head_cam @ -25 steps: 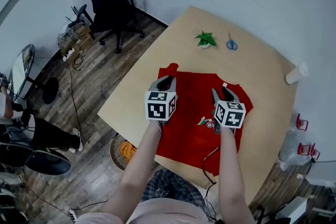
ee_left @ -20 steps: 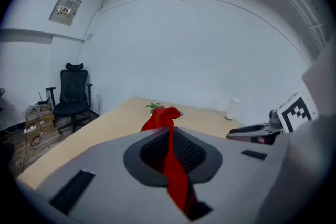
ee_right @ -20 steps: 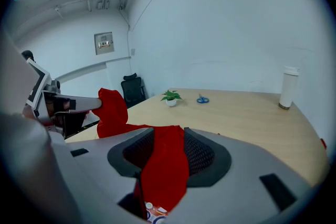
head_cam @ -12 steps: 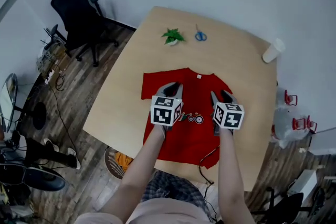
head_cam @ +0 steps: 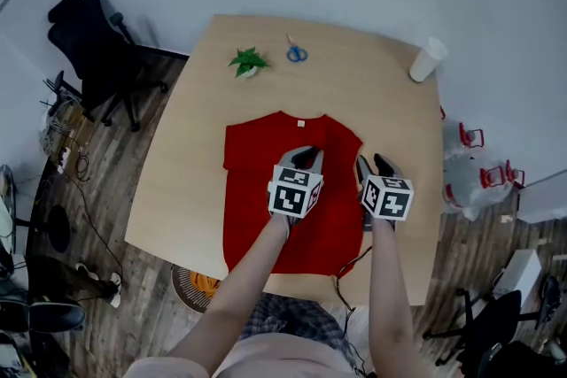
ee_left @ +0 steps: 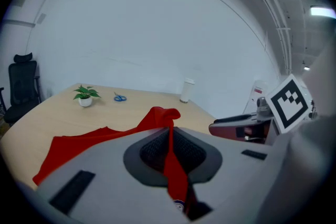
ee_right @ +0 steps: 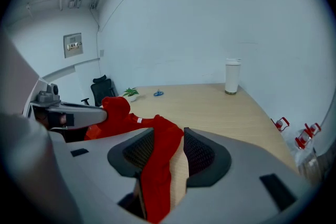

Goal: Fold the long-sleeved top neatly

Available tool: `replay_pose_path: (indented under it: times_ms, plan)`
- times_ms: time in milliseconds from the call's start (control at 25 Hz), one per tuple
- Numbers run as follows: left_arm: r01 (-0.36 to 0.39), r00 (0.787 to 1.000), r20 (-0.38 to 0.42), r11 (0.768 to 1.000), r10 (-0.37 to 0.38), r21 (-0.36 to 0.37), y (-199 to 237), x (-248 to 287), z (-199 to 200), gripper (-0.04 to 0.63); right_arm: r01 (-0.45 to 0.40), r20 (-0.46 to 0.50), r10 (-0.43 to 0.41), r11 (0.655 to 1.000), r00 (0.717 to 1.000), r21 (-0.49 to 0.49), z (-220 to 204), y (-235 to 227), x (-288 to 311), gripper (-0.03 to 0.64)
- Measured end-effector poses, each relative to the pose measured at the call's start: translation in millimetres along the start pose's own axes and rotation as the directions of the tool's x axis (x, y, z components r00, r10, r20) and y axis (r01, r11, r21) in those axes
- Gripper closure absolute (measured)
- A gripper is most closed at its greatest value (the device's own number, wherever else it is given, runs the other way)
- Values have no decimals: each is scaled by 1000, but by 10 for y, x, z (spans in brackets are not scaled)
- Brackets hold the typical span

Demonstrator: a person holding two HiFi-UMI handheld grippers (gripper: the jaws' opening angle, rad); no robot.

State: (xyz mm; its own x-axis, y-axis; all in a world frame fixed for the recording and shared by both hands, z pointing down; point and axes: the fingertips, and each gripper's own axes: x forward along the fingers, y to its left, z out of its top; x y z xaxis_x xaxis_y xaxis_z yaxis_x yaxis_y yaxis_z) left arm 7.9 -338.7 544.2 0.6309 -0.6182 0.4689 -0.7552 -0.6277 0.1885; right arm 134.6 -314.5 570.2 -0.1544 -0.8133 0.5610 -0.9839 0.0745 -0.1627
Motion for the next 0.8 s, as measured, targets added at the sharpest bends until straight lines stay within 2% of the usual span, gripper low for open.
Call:
replay_pose_path:
  times_ms: [240,560,720,800]
  plan:
    - [63,994,-94,998,-60,30,-352,395,-316,575,46,-7,-45,998,999,32,-100,-326,-119,434]
    - [104,978,-184,994,-96,37,-494,747,-684,572,79,-18,-78,995,997,58,-233,-583,-184,434]
    - [137,975,-176,990,-133,12,-524,772,-698,565,92,-13,-91,993,996,78,-279,-680,-221,433]
    - [174,972,-155,985,-175,-20,-574,764,-668,535,92,-11,-91,992,996,87,-284,-705,-235,431]
